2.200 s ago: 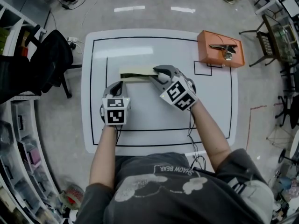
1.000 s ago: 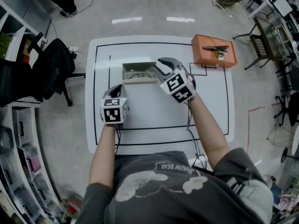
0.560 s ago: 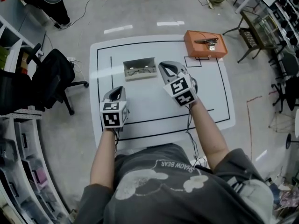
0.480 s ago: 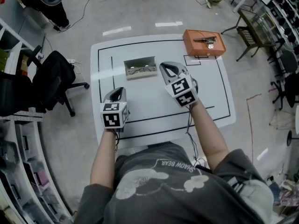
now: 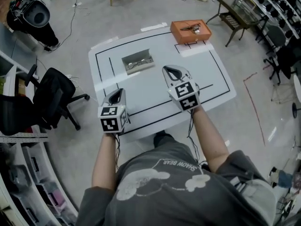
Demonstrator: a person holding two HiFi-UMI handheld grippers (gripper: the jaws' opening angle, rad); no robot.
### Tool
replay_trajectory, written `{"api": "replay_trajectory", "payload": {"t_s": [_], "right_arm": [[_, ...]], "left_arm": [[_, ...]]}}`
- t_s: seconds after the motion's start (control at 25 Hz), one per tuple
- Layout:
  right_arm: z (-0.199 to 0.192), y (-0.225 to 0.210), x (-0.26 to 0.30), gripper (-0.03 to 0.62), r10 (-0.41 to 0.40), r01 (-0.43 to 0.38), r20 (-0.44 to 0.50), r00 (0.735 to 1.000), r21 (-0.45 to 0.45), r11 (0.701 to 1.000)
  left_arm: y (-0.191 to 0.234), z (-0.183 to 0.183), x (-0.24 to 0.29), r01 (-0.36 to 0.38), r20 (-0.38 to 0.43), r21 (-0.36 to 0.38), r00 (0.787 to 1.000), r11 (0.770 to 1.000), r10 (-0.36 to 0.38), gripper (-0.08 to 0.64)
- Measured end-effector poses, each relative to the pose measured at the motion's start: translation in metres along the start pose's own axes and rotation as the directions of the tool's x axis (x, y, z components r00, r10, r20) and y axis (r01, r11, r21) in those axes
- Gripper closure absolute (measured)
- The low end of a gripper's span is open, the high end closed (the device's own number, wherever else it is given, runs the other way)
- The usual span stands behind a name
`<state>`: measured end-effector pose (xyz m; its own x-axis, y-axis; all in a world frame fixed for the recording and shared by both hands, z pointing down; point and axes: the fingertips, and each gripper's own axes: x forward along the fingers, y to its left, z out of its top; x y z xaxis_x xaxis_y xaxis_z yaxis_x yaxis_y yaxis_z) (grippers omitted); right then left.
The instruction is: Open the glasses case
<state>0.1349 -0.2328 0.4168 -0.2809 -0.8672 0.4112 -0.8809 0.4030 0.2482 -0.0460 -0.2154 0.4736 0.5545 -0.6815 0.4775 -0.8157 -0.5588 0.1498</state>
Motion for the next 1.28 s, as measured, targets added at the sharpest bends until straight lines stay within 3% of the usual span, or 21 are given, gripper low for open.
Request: {"api": "replay_trajectory", "payload": {"t_s": [0.44,0.84,1.28], "right_arm": [[-0.007,0.068,-0.075,0.593,-0.092,0.092,0.015,0.996,0.042,0.995],[-0.027,0.144,-0.132,0.592,-0.133,0.134,-0.028,0.991,0.073,0.988],[-0.045,0.195,-0.189,0.594,-0.189,0.194,-0.055,0.98,0.107,0.975]], "left_arm": [[-0.019,-0.009,-0.07,0.106,0.082,0.056,0.991,0.993,-0.11,0.558],[-0.03,-0.051,-0.142,0.172,0.08,0.08,0.981,0.982,-0.178,0.558],[-0.049,-0.088,-0.191,0.24,0.064,0.092,0.967,0.966,-0.246,0.558]]}}
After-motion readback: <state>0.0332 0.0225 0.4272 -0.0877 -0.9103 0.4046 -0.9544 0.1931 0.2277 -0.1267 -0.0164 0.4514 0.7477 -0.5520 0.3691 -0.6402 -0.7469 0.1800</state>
